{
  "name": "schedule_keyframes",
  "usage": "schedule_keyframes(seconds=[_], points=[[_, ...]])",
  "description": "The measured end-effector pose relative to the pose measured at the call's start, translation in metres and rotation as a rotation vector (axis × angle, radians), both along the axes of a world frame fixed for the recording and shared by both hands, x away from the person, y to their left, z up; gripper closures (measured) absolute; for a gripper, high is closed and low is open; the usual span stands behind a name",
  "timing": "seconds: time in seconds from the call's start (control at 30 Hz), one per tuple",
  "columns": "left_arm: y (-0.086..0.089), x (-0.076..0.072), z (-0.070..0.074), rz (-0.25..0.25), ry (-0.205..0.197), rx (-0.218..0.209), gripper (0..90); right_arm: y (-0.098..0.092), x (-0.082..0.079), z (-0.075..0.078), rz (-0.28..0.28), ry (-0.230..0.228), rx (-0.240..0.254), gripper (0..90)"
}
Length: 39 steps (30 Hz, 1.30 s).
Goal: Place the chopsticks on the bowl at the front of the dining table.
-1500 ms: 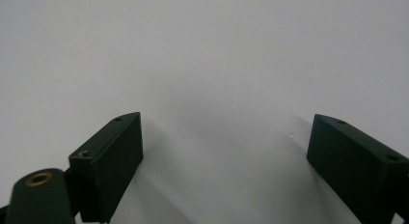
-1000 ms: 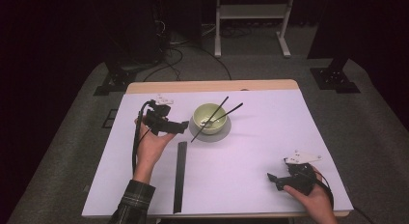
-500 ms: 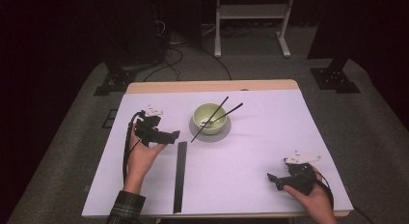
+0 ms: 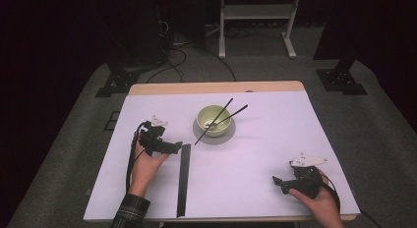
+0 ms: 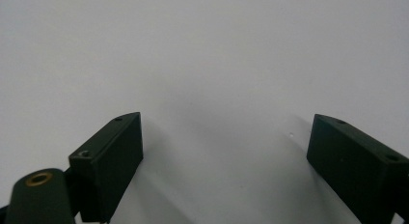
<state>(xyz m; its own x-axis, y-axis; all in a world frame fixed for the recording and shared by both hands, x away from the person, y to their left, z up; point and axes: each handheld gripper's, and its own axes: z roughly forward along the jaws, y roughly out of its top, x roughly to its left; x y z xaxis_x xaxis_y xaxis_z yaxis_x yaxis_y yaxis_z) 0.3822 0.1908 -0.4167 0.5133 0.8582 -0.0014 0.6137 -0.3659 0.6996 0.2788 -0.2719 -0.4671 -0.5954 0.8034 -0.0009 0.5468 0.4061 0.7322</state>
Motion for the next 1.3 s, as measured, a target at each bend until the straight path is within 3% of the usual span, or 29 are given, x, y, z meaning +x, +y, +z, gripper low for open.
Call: schedule_keyframes(seconds=[0.23, 0.5, 0.83, 1.3], points=[[-0.005, 0.007, -0.017, 0.0, 0.033, 0.016, 1.0, 0.0, 0.0, 0.0, 0.0, 0.0, 0.0, 11.1], [-0.005, 0.011, -0.025, 0.015, 0.051, 0.022, 1.0, 0.0, 0.0, 0.0, 0.0, 0.0, 0.001, 11.1], [-0.007, 0.014, -0.033, 0.022, 0.064, 0.024, 1.0, 0.0, 0.0, 0.0, 0.0, 0.001, 0.001, 11.1], [-0.009, 0.013, -0.033, 0.029, 0.062, 0.032, 1.0, 0.0, 0.0, 0.0, 0.0, 0.001, 0.001, 11.1]])
